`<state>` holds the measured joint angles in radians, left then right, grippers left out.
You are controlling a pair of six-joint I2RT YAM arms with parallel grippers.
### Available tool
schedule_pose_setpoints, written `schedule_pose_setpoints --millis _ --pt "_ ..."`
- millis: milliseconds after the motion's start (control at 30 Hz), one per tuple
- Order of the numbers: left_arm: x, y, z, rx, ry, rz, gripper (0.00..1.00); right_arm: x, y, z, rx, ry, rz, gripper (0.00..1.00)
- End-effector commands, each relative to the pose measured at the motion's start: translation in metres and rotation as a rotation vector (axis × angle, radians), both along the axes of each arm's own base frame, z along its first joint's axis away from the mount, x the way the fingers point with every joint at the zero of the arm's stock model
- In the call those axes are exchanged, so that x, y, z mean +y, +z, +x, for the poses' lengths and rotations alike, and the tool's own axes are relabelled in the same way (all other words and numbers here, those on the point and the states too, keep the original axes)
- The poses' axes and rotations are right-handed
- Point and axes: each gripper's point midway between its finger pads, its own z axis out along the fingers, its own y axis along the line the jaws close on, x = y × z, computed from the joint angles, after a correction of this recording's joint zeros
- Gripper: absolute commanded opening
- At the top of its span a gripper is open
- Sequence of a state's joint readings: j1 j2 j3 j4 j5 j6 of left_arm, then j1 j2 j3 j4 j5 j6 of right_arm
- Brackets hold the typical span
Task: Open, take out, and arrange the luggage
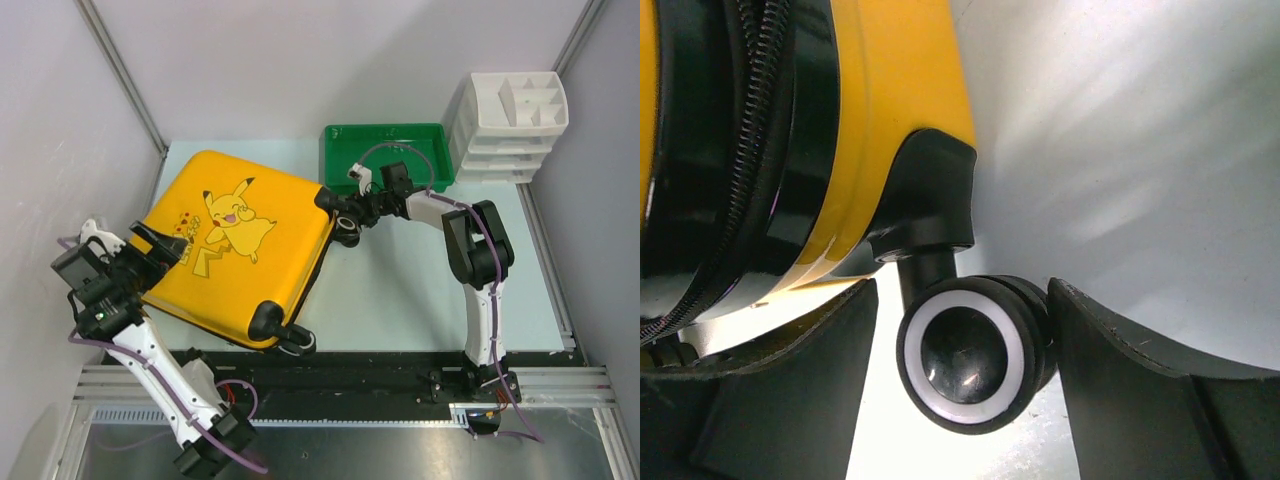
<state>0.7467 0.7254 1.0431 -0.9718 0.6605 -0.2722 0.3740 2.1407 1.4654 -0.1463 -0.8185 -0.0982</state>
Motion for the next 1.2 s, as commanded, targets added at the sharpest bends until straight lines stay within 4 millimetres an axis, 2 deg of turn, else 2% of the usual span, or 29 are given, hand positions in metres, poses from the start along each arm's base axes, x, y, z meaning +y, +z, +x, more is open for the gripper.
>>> schedule_pose_setpoints --millis 0,133,333,467,500,600,667,700,767,800,867,900,967,1000,1067,1100,1167 --pt "-0.001 -0.058 -0.03 0.238 0.24 -0.247 1.0 0.007 0.034 0.005 -0.049 0.017 0.027 0.73" --pt "-0.007 -0.071 -0.031 0.279 0.258 -0.34 1.0 -0.001 0.043 0.011 -0.084 -0.003 0.015 0.72" --pt "0.021 -0.077 -0.052 0.398 0.392 -0.22 1.0 -0.019 0.061 0.026 -0.132 -0.059 0.017 0.73" --pt "0.048 -0.051 -0.057 0.388 0.481 -0.091 1.0 -0.024 0.071 0.029 -0.159 -0.069 0.015 0.73" --pt "0.059 -0.035 -0.06 0.367 0.52 -0.033 1.0 -0.025 0.073 0.027 -0.156 -0.069 0.013 0.73" --pt "0.07 -0.022 -0.072 0.387 0.573 0.051 1.0 -0.026 0.071 0.025 -0.152 -0.072 0.004 0.73" --pt "0.073 -0.03 -0.086 0.453 0.614 0.071 1.0 -0.026 0.07 0.027 -0.153 -0.077 0.0 0.73" --pt "0.069 -0.044 -0.087 0.486 0.598 0.046 1.0 -0.024 0.07 0.028 -0.165 -0.078 0.003 0.73" --pt "0.052 -0.062 -0.082 0.493 0.538 -0.034 1.0 -0.021 0.071 0.032 -0.178 -0.081 0.005 0.73" --pt "0.04 -0.078 -0.082 0.509 0.5 -0.089 1.0 -0.019 0.073 0.035 -0.194 -0.079 0.01 0.74" --pt "0.021 -0.079 -0.068 0.455 0.419 -0.194 1.0 -0.017 0.077 0.04 -0.217 -0.073 0.011 0.74" --pt "0.018 -0.077 -0.06 0.43 0.393 -0.222 1.0 -0.016 0.085 0.044 -0.24 -0.072 0.017 0.75" --pt "0.023 -0.059 -0.039 0.321 0.361 -0.226 1.0 -0.018 0.089 0.05 -0.259 -0.079 0.017 0.75" --pt "0.038 -0.042 -0.023 0.243 0.36 -0.181 1.0 -0.02 0.093 0.054 -0.268 -0.087 0.019 0.75" --pt "0.054 -0.02 -0.005 0.156 0.363 -0.144 1.0 -0.026 0.095 0.059 -0.273 -0.101 0.019 0.75" --pt "0.071 -0.012 0.011 0.108 0.364 -0.116 1.0 -0.028 0.097 0.061 -0.275 -0.104 0.022 0.76" --pt "0.087 -0.006 0.028 0.08 0.371 -0.113 1.0 -0.03 0.101 0.063 -0.286 -0.109 0.026 0.76"
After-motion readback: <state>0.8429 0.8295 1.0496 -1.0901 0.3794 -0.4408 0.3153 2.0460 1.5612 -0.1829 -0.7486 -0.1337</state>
